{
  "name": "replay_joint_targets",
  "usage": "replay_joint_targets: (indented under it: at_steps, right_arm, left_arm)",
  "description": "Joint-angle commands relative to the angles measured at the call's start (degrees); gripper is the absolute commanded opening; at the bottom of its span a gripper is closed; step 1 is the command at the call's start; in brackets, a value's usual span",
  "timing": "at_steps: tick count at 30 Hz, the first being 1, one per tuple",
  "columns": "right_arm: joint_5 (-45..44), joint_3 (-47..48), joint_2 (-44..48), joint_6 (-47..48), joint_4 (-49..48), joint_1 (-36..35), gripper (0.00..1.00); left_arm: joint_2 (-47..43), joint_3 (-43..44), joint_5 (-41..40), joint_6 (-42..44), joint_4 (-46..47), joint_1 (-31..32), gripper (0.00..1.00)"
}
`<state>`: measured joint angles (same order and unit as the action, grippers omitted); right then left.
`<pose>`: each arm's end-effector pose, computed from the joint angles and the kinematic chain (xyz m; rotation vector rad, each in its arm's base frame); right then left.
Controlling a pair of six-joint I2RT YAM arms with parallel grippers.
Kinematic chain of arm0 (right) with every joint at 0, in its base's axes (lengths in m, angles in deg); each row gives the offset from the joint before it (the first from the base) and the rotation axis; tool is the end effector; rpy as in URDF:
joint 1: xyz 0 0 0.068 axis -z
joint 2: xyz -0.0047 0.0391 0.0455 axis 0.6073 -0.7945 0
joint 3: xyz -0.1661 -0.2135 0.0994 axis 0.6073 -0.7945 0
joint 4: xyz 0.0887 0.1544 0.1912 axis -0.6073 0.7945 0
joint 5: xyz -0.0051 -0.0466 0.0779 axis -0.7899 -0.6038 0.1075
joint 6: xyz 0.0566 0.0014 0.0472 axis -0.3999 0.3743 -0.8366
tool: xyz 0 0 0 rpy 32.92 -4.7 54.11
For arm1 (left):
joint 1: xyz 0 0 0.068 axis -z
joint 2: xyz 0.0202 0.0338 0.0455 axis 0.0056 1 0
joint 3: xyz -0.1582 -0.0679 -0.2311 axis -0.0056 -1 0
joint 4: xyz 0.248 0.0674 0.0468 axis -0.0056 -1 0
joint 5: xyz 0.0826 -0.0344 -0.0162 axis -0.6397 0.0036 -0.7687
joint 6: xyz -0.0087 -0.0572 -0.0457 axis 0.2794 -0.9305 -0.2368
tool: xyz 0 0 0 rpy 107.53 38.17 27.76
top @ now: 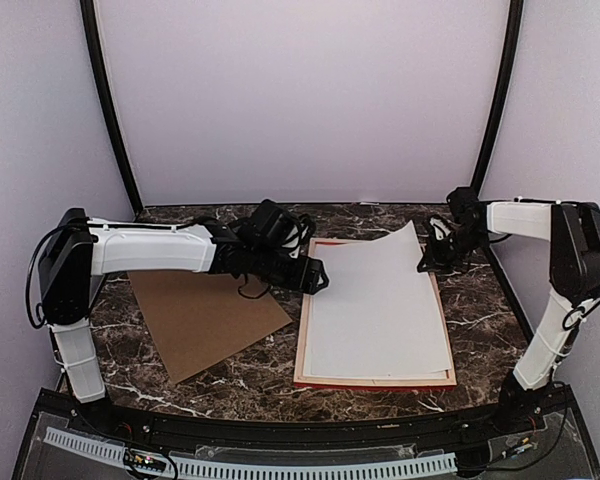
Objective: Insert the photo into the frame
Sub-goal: Place the photo on the mat board.
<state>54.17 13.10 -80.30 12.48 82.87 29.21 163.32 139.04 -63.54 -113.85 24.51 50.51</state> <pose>0.3598 0.0746 0.1907 -0.1263 2.7226 0.5893 0.2829 -0.3554 0.2348 0.5654 2.3181 -0.7732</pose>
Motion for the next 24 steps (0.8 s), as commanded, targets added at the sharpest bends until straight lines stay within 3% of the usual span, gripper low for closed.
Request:
replay_joint_targets:
  at_steps: [1, 24]
  right_arm:
    - [1.03, -1.11, -0.27, -2.29, -3.78, 0.14, 0.00]
    - [-0.97, -2.71, 2.93, -5.39, -4.35, 0.89, 0.00]
  left_arm:
    - [-3.37, 0.57, -1.33, 0.52, -1.94, -0.62, 0.76]
    - [-3.95, 0.57, -3.28, 0.42, -3.72, -1.53, 0.78]
